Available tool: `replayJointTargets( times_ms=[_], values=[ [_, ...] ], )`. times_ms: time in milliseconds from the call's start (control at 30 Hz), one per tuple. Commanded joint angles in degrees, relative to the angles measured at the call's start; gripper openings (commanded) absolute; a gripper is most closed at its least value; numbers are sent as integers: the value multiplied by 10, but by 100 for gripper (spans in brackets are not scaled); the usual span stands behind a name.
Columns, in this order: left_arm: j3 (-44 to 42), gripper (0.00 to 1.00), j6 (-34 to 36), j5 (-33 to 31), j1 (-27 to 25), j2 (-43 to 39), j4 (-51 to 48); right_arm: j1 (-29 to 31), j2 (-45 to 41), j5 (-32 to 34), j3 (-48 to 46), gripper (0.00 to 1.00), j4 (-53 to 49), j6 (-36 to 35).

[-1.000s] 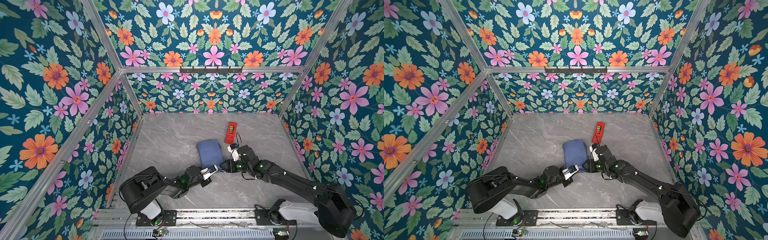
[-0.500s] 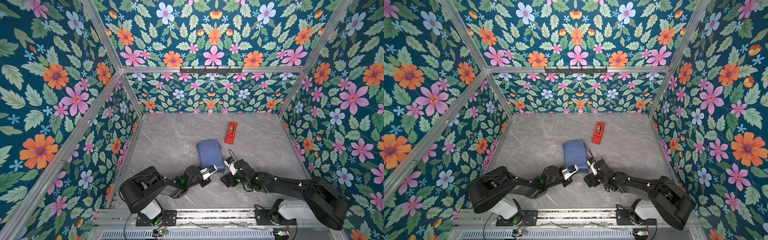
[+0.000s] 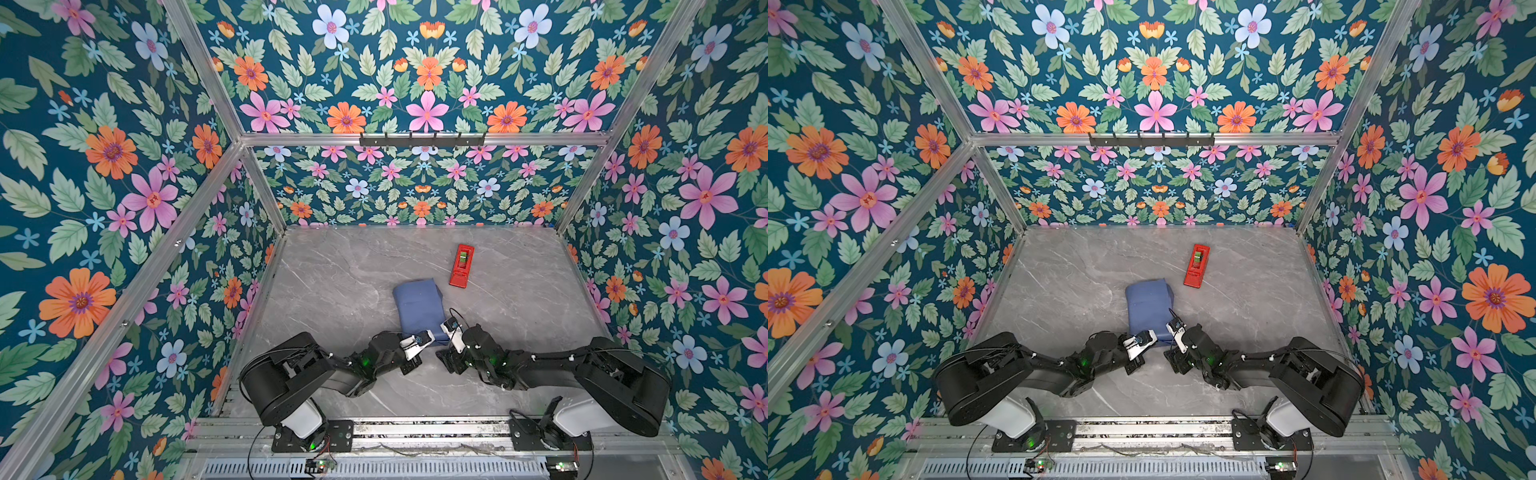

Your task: Wrap the gift box in paper

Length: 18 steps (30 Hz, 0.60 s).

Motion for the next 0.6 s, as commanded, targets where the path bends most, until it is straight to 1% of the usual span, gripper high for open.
replayJointTargets(
  times_ms=[0,267,567],
  values=[
    [3,0,3,9,1,3,11,1,10,26,-3,72,51,-2],
    [5,1,4,9,1,1,8,1,23,40,-10,66,100,9],
    [3,21,2,14,1,-16,-2,1,37,55,-14,59,131,39]
  ],
)
